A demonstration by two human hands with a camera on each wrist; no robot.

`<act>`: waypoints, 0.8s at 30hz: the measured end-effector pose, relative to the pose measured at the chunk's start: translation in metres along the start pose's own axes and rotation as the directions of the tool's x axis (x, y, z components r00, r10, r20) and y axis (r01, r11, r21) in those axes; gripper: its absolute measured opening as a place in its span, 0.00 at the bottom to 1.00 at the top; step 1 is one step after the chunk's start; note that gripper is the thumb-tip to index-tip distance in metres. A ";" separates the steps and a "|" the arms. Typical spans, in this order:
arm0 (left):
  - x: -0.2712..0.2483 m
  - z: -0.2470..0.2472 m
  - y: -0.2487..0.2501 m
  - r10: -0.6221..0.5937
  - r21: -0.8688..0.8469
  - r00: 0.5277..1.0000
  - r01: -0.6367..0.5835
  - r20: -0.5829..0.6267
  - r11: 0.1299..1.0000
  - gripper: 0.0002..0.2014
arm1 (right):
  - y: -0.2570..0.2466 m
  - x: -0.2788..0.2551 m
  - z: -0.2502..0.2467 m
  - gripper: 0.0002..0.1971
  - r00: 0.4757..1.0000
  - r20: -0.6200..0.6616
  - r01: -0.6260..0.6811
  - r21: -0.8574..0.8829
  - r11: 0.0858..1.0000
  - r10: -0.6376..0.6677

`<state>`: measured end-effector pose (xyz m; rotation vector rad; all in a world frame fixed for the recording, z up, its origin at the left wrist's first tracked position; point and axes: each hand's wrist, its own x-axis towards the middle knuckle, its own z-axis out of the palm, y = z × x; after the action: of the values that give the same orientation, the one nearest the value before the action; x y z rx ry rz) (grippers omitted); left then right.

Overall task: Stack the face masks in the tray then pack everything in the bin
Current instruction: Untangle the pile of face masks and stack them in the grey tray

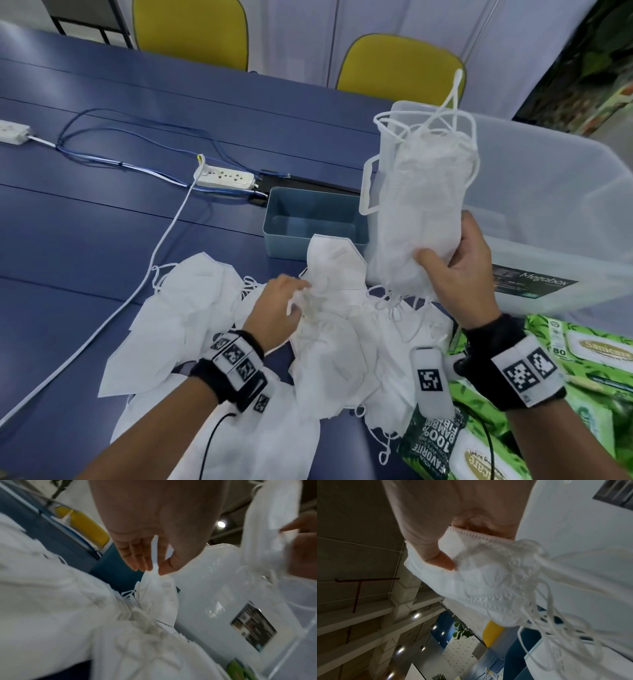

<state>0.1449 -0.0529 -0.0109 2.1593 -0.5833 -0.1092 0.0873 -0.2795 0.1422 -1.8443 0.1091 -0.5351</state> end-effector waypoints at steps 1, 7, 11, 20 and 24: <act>0.013 0.003 0.006 -0.088 -0.065 0.995 0.085 -0.044 0.994 0.21 | -0.001 0.001 0.001 0.17 1.000 -0.002 0.004 0.000 1.000 -0.004; 0.063 0.033 -0.006 -0.569 -0.526 0.821 0.508 0.053 0.683 0.31 | -0.004 0.005 -0.001 0.16 1.000 -0.031 0.001 -0.010 1.000 -0.002; 0.057 0.026 -0.003 -0.381 -0.399 0.924 0.351 0.005 0.847 0.07 | -0.003 0.007 -0.005 0.17 0.999 -0.047 -0.013 -0.020 1.000 0.012; -0.039 -0.003 -0.018 0.155 0.017 0.923 -0.172 0.353 0.985 0.22 | -0.014 0.042 0.042 0.17 0.999 -0.022 0.027 0.045 0.999 -0.026; -0.032 -0.017 -0.014 -0.014 0.086 0.948 -0.014 0.318 0.996 0.20 | -0.006 0.062 0.078 0.17 0.999 0.028 0.048 -0.028 0.998 -0.047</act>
<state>0.1269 -0.0192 -0.0152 2.2421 -0.7838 -0.4477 0.1734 -0.2298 0.1474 -1.8849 0.0553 -0.5437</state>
